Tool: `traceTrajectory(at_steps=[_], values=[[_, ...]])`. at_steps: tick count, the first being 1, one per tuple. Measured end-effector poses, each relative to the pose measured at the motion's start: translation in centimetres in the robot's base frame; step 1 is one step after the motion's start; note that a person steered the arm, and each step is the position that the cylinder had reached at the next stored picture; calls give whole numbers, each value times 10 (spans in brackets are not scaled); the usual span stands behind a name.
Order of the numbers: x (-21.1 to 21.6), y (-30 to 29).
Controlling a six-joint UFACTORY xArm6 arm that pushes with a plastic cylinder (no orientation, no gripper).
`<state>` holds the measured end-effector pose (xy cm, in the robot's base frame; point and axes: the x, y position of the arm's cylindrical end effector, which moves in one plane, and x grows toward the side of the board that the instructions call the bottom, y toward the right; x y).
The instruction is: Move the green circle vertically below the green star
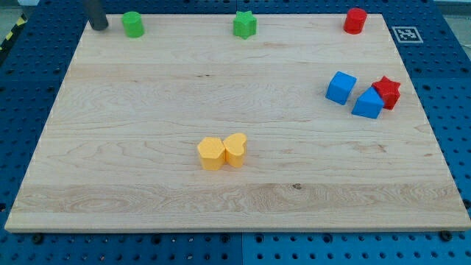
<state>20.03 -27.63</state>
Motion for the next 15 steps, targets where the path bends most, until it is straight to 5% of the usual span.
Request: traceTrajectory(at_steps=[4, 8, 15], values=[[-2, 57], [10, 54], [138, 147]])
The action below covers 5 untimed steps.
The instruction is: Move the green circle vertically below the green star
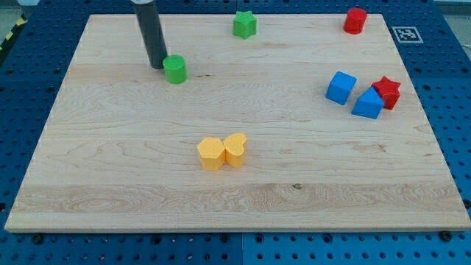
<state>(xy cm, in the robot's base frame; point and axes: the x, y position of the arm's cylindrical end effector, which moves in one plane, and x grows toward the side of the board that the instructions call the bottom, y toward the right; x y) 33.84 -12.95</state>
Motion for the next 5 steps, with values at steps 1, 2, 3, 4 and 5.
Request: traceTrajectory(at_steps=[1, 2, 3, 4, 5], values=[[2, 23], [14, 42], [34, 54], [52, 76], [63, 106]])
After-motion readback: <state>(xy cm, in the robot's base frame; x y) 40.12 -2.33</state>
